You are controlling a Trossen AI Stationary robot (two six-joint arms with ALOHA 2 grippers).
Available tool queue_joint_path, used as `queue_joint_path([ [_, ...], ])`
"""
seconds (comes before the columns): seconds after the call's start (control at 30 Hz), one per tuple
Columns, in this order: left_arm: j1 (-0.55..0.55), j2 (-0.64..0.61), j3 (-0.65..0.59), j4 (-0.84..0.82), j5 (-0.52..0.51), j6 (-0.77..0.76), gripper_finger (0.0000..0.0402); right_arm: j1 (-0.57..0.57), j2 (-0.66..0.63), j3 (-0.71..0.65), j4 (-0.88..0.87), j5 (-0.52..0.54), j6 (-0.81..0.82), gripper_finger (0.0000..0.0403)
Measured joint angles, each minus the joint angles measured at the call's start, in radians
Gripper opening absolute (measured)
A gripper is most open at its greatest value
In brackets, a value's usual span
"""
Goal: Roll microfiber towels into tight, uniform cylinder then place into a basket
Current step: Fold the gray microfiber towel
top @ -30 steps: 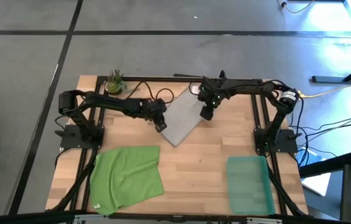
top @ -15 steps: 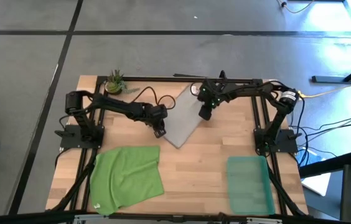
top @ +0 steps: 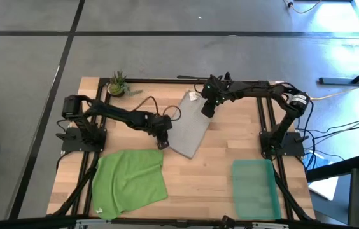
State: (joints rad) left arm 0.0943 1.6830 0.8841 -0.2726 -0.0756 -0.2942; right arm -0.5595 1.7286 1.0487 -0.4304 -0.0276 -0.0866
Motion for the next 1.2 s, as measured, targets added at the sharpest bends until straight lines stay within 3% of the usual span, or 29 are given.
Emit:
queue_joint_path([
  [0.2, 0.030, -0.045, 0.002, 0.022, -0.012, 0.084, 0.0099, 0.000, -0.028, 0.013, -0.112, -0.106, 0.022, 0.0155],
  [0.43, 0.032, -0.014, 0.003, 0.071, -0.009, 0.165, 0.0099, 0.011, -0.012, -0.033, -0.100, -0.268, 0.026, 0.0155],
  [1.0, 0.024, 0.087, 0.004, 0.122, 0.044, 0.165, 0.0099, 0.045, -0.012, -0.140, 0.070, -0.266, 0.031, 0.0155],
  [1.2, 0.021, 0.102, 0.006, 0.148, 0.122, 0.142, 0.0099, 0.044, -0.012, -0.141, 0.097, -0.128, -0.001, 0.0155],
])
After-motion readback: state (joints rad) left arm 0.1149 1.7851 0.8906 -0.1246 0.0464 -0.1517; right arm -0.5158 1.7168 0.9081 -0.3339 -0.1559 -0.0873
